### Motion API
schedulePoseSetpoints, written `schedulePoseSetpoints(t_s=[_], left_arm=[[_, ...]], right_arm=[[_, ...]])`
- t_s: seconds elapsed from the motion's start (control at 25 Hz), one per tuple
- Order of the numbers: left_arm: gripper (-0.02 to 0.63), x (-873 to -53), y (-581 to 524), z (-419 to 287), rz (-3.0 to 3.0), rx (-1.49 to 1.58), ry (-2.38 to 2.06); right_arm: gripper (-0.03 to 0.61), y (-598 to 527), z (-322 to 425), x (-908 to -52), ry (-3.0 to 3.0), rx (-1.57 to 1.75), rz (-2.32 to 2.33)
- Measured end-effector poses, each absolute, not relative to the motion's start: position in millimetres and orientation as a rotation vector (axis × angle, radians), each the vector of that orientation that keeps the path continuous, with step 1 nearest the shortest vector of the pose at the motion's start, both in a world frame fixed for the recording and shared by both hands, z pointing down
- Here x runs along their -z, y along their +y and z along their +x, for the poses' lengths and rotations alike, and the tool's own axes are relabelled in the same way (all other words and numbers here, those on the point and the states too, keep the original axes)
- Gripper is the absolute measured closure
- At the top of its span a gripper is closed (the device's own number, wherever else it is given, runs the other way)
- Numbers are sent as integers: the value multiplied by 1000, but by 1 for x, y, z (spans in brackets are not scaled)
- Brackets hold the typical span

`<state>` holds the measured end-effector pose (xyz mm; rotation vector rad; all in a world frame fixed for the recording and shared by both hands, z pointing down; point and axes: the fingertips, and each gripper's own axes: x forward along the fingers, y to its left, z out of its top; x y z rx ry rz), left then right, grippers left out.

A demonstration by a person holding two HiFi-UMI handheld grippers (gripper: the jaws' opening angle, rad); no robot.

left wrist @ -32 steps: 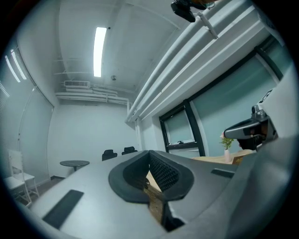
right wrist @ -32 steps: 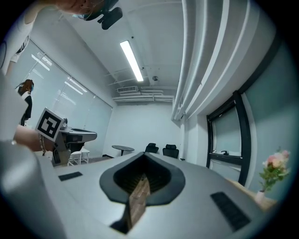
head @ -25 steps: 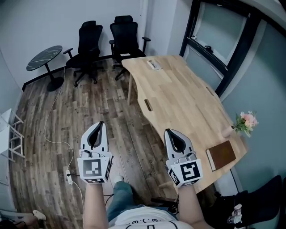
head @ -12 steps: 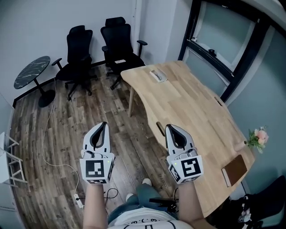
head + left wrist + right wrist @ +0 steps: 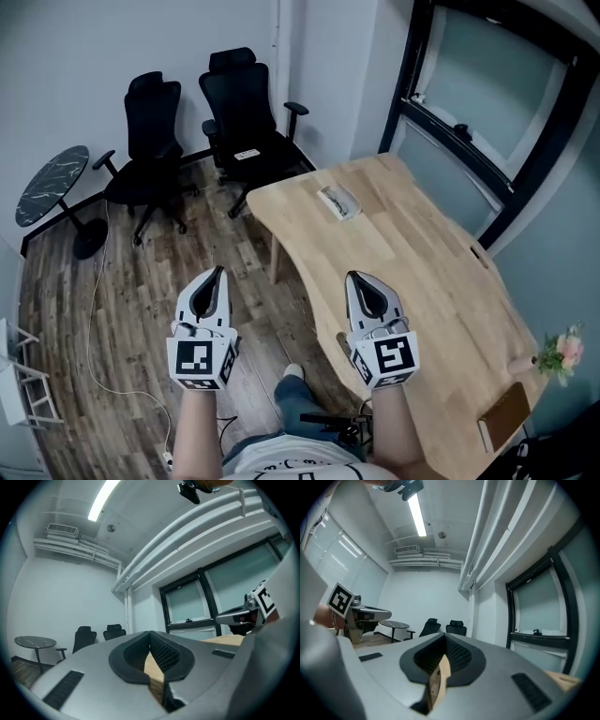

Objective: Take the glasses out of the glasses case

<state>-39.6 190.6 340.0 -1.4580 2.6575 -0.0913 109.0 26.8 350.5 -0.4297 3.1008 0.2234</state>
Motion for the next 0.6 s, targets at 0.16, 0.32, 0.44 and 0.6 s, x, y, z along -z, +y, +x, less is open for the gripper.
schedulePoseSetpoints(t_s=[0.16, 0.32, 0.44, 0.6], left_arm=[[597, -337, 117, -95, -1521, 127, 2629], [597, -343, 49, -127, -1620, 163, 2577], [597, -350, 7, -141, -1704, 188, 2523], [597, -362, -46, -157, -1836, 201, 2445]], right_arm=[[568, -34, 64, -355, 3124, -184, -472], [568, -89, 43, -362, 3112, -129, -593], [566, -113, 30, -368, 3108, -119, -650], [568, -139, 10, -381, 3116, -103, -721]])
